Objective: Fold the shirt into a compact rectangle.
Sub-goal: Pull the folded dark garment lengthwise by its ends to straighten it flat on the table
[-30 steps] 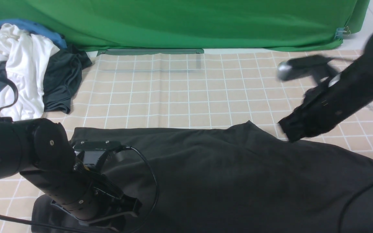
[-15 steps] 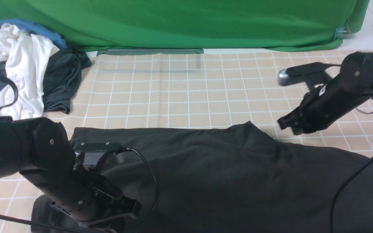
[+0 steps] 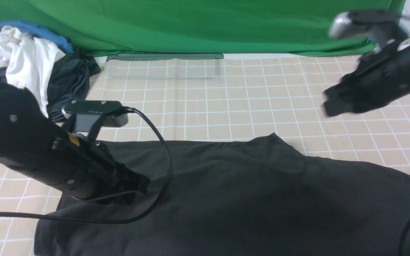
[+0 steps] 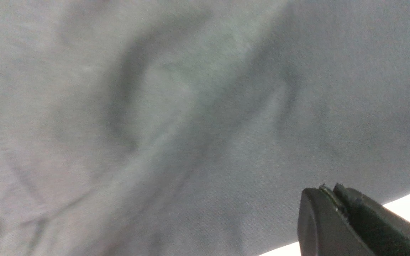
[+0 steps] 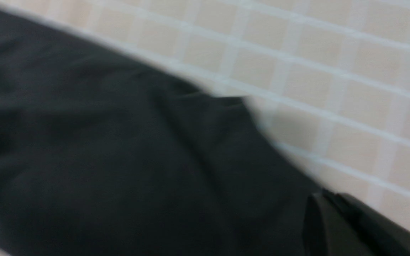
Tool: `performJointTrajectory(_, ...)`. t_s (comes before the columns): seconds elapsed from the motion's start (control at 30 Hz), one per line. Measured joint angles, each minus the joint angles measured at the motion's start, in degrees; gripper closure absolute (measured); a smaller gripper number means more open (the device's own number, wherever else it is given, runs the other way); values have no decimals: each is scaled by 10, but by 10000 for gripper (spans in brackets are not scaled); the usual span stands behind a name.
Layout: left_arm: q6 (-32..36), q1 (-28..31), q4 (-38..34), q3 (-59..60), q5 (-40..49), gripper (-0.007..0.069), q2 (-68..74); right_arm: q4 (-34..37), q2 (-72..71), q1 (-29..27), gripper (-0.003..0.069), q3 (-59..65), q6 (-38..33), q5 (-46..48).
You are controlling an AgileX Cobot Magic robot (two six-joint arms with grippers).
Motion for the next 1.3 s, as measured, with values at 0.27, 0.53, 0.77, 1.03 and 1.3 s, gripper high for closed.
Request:
performJointTrajectory(0.27, -36, 0, 38, 0, 63, 606, -64, 38, 157, 83, 622, 0, -30, -92)
performJointTrajectory(0.53, -48, 0, 42, 0, 93, 606, -132, 41, 219, 84, 622, 0, -27, -199)
performJointTrajectory(0.77, -67, 0, 48, 0, 99, 606, -201, 16, 178, 26, 622, -5, -8, -214)
performJointTrajectory(1.03, -71, 0, 49, 0, 102, 606, -222, -75, 19, -89, 622, -12, 22, 2)
performJointTrajectory(1.3, -71, 0, 49, 0, 82, 606, -222, -218, -105, -215, 497, 44, 153, 159)
